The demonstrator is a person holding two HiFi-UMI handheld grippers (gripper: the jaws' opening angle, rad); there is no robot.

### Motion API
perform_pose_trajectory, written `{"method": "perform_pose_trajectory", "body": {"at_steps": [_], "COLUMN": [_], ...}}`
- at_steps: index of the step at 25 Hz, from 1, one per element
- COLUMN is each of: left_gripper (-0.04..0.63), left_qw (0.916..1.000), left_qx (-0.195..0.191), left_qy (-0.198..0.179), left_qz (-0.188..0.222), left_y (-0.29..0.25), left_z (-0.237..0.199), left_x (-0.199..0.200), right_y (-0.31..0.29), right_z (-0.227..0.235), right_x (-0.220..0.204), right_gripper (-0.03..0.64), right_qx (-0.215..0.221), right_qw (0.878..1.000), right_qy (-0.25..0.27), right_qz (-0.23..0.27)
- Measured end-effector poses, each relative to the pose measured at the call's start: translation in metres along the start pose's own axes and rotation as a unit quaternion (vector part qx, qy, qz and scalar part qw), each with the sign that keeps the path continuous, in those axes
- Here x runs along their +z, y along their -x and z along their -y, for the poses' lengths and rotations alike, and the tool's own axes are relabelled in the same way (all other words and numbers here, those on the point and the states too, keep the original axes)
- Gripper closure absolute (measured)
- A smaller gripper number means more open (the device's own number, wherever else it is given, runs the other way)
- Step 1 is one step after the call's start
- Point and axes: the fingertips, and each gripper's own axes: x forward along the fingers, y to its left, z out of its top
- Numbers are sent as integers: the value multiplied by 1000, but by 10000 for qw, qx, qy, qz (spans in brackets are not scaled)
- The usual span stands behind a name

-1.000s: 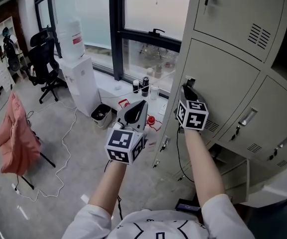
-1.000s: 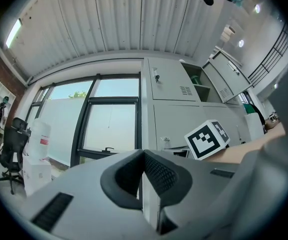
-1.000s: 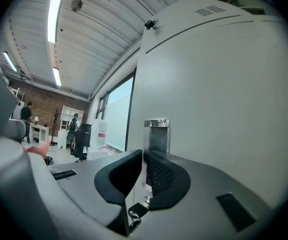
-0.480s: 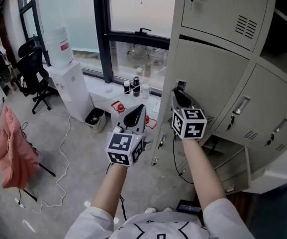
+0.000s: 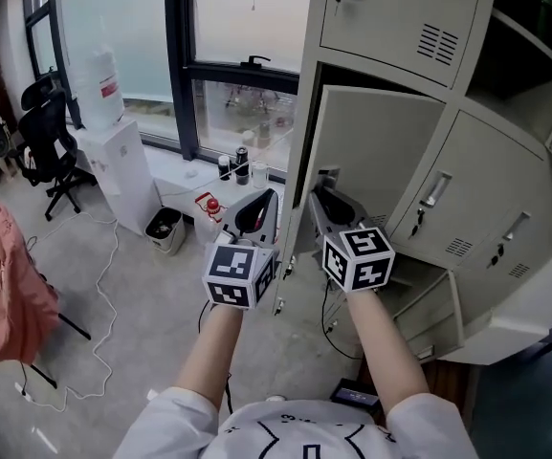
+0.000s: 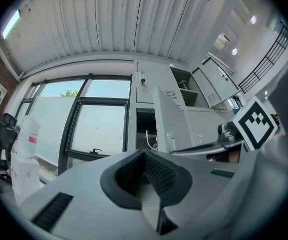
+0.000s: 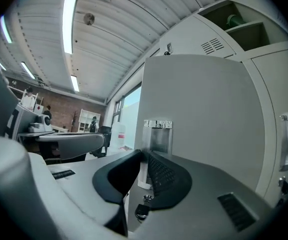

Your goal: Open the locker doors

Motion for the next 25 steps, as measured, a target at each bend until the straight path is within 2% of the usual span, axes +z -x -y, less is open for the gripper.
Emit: {"method": "perform_pose_trajectory", "body": {"at_steps": [6, 11, 14, 16, 18, 20, 22, 25], "left_gripper": [580, 580, 580, 580, 580, 580, 580, 580], "left_qw": [9999, 9999, 9999, 9999, 9997, 9994, 9992, 9989], "left_qx": [42, -33, -98, -142, -212, -296, -352, -416], "left_qy": [134, 89, 28, -29, -57, -73, -64, -26], "left_qz": [3, -53, -72, -76, -104, -161, -182, -212], "left_y": [10, 22, 28, 31, 33, 34, 34, 35], "left_z": [27, 55, 70, 79, 90, 100, 109, 121], "left_x": [1, 1, 2, 3, 2, 0, -2, -4], "right_y": [45, 85, 109, 123, 132, 137, 137, 138], "right_z": [-7, -5, -13, -23, -25, -18, -10, -5], "right_x": [4, 6, 10, 9, 7, 6, 4, 1], "right_gripper": [561, 558, 551, 551, 550, 543, 524, 512], "right_qx": [428, 663, 1120, 1322, 1072, 506, -22, -382], "right_qw": [9989, 9964, 9906, 9884, 9928, 9967, 9957, 9915], "right_qy": [-159, -364, -515, -427, -71, 428, 874, 1234], "right_qz": [139, 393, 600, 615, 540, 466, 321, 143]}}
